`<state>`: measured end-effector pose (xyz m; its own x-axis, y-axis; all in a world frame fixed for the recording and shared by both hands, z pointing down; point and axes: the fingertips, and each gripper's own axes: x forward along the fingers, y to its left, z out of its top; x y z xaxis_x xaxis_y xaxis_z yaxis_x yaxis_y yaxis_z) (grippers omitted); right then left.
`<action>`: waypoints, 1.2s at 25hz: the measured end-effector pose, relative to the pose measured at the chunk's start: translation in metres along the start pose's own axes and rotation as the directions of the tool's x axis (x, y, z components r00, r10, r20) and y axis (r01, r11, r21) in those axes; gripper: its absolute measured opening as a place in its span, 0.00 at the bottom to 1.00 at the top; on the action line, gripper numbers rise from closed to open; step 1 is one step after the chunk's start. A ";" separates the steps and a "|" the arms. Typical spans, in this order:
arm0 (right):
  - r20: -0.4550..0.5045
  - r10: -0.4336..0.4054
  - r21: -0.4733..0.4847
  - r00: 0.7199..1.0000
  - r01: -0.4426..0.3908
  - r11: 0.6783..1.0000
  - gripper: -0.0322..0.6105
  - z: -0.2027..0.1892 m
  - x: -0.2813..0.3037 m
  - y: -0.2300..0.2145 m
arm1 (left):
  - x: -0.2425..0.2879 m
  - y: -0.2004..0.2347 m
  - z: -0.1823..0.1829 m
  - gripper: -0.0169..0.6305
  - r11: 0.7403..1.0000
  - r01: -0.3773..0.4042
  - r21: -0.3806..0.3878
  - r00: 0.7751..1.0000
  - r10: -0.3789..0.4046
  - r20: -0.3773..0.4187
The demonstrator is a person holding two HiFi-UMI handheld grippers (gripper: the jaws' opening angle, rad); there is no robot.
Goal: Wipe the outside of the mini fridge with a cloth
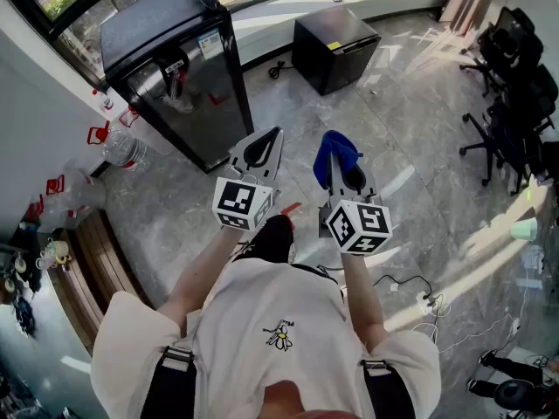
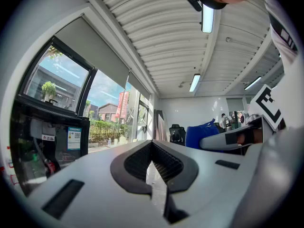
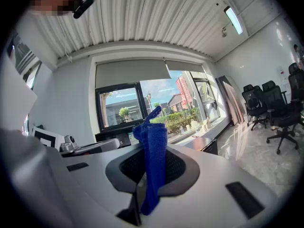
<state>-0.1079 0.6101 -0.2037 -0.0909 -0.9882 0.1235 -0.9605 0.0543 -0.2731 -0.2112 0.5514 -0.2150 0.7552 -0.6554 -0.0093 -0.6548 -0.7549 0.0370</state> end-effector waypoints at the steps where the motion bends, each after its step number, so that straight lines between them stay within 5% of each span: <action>1: -0.002 0.005 -0.002 1.000 -0.005 1.000 0.15 0.000 0.005 -0.001 | 0.008 -0.001 0.000 0.03 1.000 0.011 0.000 1.000 -0.011 0.002; 11: 0.002 -0.012 -0.032 1.000 0.012 0.999 0.15 0.023 0.088 -0.038 | 0.108 0.036 -0.003 0.03 0.999 0.039 -0.029 0.999 -0.039 0.019; 21: -0.013 -0.032 -0.054 0.999 0.031 0.998 0.15 0.064 0.252 -0.067 | 0.229 0.142 0.014 0.03 0.997 0.053 -0.049 0.997 -0.050 0.064; 30: -0.013 -0.075 -0.007 0.997 0.075 0.997 0.15 0.078 0.341 -0.092 | 0.302 0.210 -0.002 0.03 0.996 0.033 -0.088 0.999 -0.031 0.024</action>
<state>-0.0302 0.2570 -0.2112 -0.0220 -0.9875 0.1563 -0.9665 -0.0190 -0.2560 -0.1212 0.1949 -0.2081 0.7739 -0.6324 -0.0344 -0.6245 -0.7710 0.1248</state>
